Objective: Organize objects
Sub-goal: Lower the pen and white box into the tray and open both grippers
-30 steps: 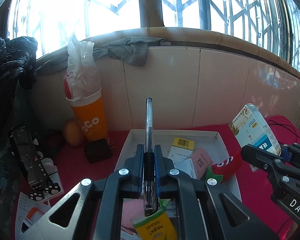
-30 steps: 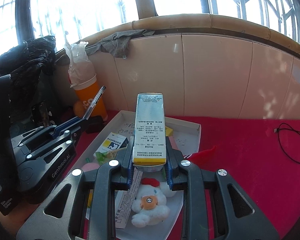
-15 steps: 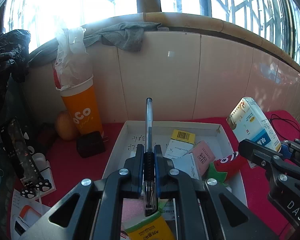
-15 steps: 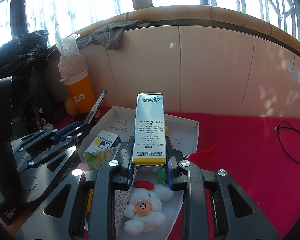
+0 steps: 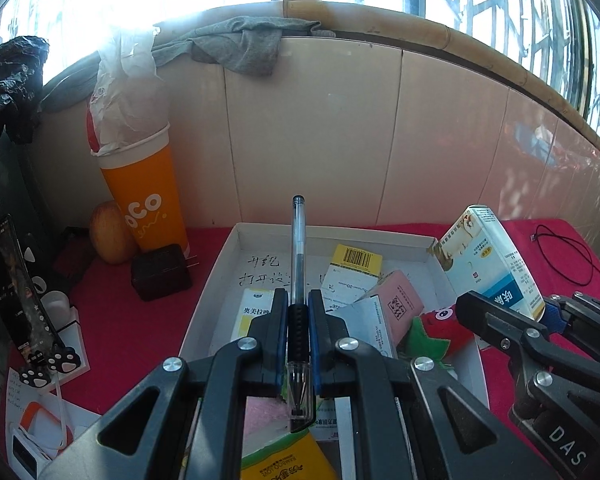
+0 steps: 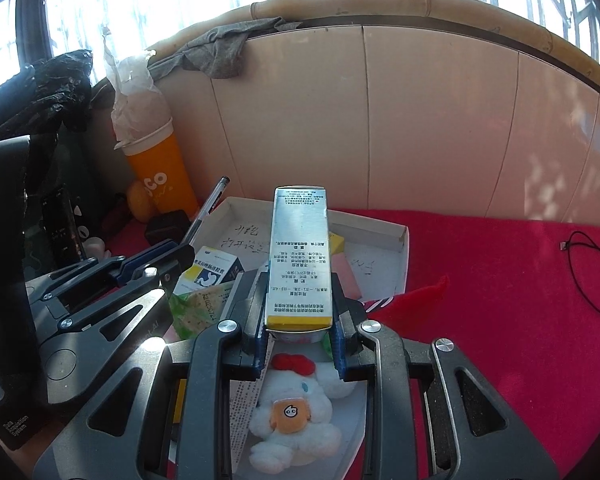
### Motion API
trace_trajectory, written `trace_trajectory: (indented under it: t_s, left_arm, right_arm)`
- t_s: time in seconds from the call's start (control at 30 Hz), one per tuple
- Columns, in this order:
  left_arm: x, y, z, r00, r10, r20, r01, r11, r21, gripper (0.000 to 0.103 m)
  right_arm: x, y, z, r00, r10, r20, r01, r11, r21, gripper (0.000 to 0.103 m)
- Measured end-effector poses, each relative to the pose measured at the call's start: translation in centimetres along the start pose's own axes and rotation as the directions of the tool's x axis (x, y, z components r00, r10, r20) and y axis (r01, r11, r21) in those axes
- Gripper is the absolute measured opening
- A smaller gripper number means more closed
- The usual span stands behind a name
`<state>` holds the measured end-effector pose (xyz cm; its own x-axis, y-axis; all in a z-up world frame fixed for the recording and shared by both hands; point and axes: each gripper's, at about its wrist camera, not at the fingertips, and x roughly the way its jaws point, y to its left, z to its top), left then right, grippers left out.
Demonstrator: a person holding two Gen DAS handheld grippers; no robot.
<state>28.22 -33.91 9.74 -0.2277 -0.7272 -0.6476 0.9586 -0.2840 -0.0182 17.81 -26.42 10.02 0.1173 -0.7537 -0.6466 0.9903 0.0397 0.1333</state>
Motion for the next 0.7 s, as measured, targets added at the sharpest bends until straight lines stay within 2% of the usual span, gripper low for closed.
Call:
trace_trajectory:
  t_s: [0.1, 0.53, 0.7]
  left_arm:
    - [0.7, 0.3, -0.1, 1.000, -0.016, -0.024, 0.016, 1.000, -0.024, 0.008]
    - [2.2, -0.2, -0.7, 0.998, -0.013, -0.060, 0.013, 1.000, -0.004, 0.008]
    - [2.8, 0.2, -0.3, 0.996, -0.030, -0.086, 0.027, 0.999, -0.034, 0.010]
  right_arm:
    - [0.6, 0.0, 0.1, 1.000, -0.001, -0.018, 0.001, 1.000, 0.009, 0.025]
    - [3.2, -0.1, 0.0, 0.997, -0.040, -0.068, 0.041, 0.999, 0.010, 0.025]
    - [4.0, -0.2, -0.2, 0.996, -0.048, -0.079, 0.049, 0.999, 0.015, 0.026]
